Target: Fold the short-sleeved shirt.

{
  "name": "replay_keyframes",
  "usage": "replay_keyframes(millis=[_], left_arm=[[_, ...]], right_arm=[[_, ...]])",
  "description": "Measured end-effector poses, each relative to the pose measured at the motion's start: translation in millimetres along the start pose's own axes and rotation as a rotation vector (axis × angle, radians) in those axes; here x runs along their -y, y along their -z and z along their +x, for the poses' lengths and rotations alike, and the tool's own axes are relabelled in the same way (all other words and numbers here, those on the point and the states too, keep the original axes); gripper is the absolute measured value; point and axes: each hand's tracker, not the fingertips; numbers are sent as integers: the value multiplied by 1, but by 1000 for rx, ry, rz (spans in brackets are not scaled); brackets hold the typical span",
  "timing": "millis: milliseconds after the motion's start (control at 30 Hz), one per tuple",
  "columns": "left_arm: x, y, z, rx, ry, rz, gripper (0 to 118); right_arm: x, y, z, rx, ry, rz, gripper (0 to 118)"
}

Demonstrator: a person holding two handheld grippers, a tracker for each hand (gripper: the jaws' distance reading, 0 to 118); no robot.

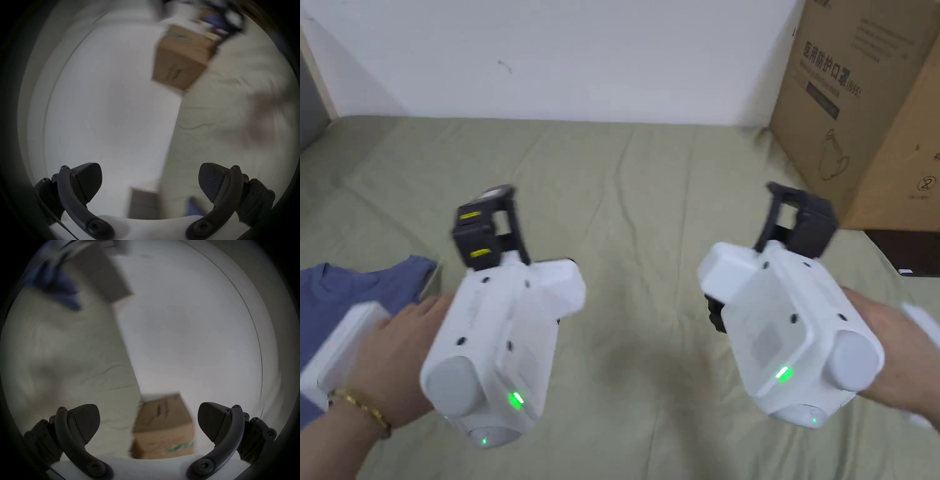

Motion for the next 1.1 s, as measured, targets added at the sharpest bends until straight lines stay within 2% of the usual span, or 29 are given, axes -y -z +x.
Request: replay_keyframes(millis=[67,133,200,267,300,367,400,433,467,533,600,700,733,767,867,1100], left_arm=[[-3,-4,11,13,275,107,118],[-2,-12,21,45,425,174,118],[-3,-18,25,66,399,208,118],[-1,-19,25,82,305,189,118],[0,-19,22,81,245,166,118],[3,-16,7,79,61,120,118],[5,-11,-7,60,-89,80,118],[9,-7,-21,38,-257,24,118],[12,-4,-31,25,-374,-23,118],[24,-1,-56,10,-699,-107,118],[37,-2,-64,-35,-923,-132,118],[42,-8,-61,-70,-1107,-136,118],[43,-10,-58,-86,-1171,-139,118],[44,-12,-55,-93,-1228,-144,118],[43,-13,-41,-80,-1382,-177,118],[37,-14,-15,-40,-1381,-212,118]], right_arm=[[-7,-2,-12,-27,-285,61,118],[-7,-7,-26,30,-523,133,118],[-6,-10,-33,64,-611,200,118],[-3,-11,-34,17,-574,194,118],[-5,-12,-30,-22,-523,187,118],[-9,-13,-14,-90,-298,139,118],[-9,-13,-2,-124,-145,118,118],[-10,-13,11,-145,54,96,118],[-8,-13,20,-139,206,74,118],[1,-19,39,-96,612,32,118],[12,-22,44,-68,910,-13,118],[33,-19,32,-27,1251,-60,117],[37,-18,27,-11,1317,-94,117],[37,-18,20,-1,1348,-104,117],[40,-20,5,33,1384,-130,117],[32,-27,-15,-17,1395,-136,117]])
